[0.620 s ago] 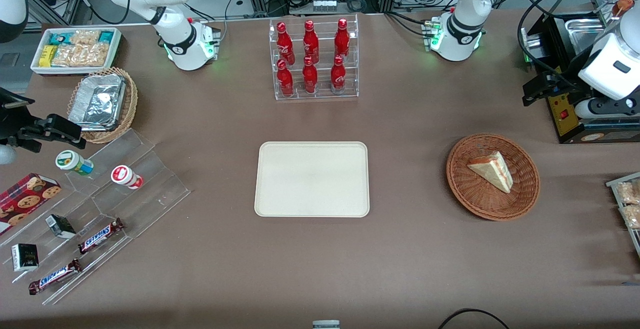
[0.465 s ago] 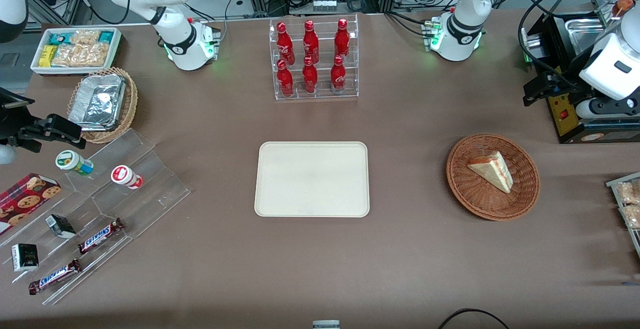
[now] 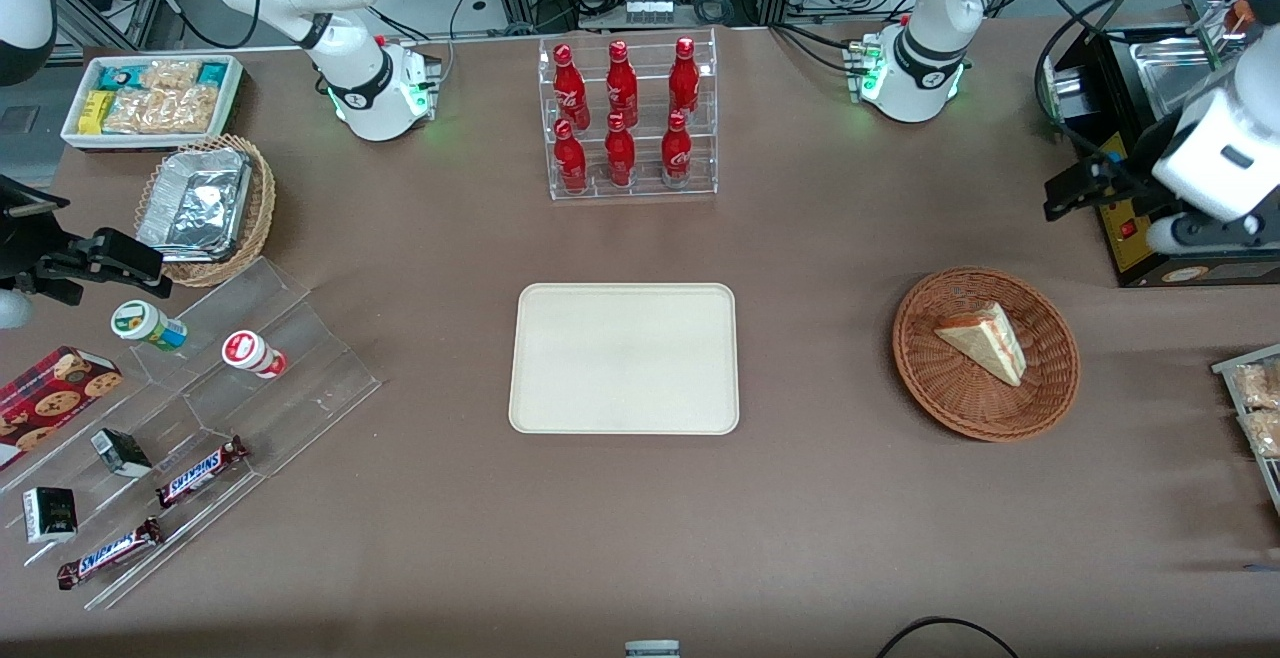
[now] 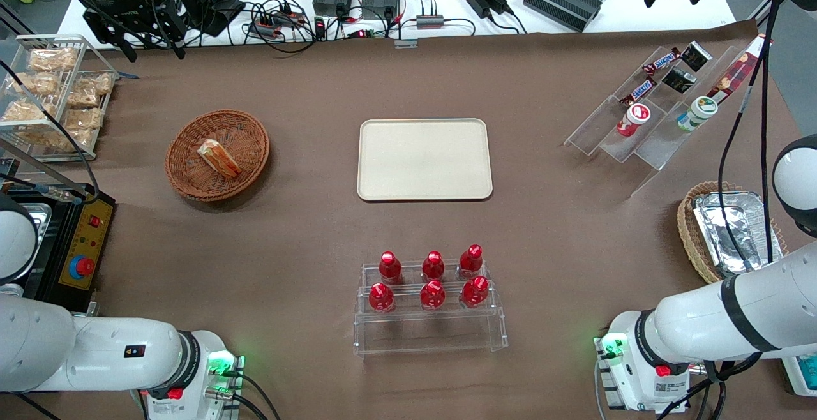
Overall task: Place sandwich from basket to tray
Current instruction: 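Move the left gripper over the wicker basket above the sandwich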
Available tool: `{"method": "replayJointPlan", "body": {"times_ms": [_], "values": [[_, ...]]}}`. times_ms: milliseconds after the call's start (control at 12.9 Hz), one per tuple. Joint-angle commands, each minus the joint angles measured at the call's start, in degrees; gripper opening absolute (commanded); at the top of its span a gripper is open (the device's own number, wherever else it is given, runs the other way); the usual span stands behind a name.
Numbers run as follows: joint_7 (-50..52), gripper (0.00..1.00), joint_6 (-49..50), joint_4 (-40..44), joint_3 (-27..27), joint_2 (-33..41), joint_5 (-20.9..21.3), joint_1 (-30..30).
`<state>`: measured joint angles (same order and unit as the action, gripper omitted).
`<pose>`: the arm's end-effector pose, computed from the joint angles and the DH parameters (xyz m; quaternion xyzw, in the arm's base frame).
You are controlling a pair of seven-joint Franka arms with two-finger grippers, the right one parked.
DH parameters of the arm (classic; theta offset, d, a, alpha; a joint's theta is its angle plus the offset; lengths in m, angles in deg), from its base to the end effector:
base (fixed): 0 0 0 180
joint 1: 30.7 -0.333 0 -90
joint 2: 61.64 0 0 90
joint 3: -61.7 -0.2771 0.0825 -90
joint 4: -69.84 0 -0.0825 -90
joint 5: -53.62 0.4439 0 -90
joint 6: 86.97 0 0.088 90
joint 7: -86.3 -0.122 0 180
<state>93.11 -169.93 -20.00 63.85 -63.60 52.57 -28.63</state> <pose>0.6046 -0.0468 0.5416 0.9967 0.0221 -0.0776 0.0023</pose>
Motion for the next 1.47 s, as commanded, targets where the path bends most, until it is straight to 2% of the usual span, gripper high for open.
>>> {"method": "replayJointPlan", "body": {"times_ms": [0, 233, 465, 698, 853, 1163, 1395], "values": [[0.04, 1.00, -1.24, -0.68, 0.22, -2.60, 0.17, -1.62], [4.16, 0.98, -6.93, -5.85, 0.22, -3.91, 0.25, -4.53], [8.82, 0.99, -16.42, -14.37, 0.22, -3.92, 0.34, -4.62], [12.86, 1.00, -21.52, -17.72, -0.13, -5.85, 0.26, -7.77], [21.35, 1.00, -28.19, -22.46, -0.13, -5.94, 0.25, -8.05], [25.87, 1.00, -35.50, -27.56, -0.13, -8.05, -0.71, -9.81], [34.13, 1.00, -45.25, -32.05, -0.13, -10.94, -0.80, -9.63]]}}
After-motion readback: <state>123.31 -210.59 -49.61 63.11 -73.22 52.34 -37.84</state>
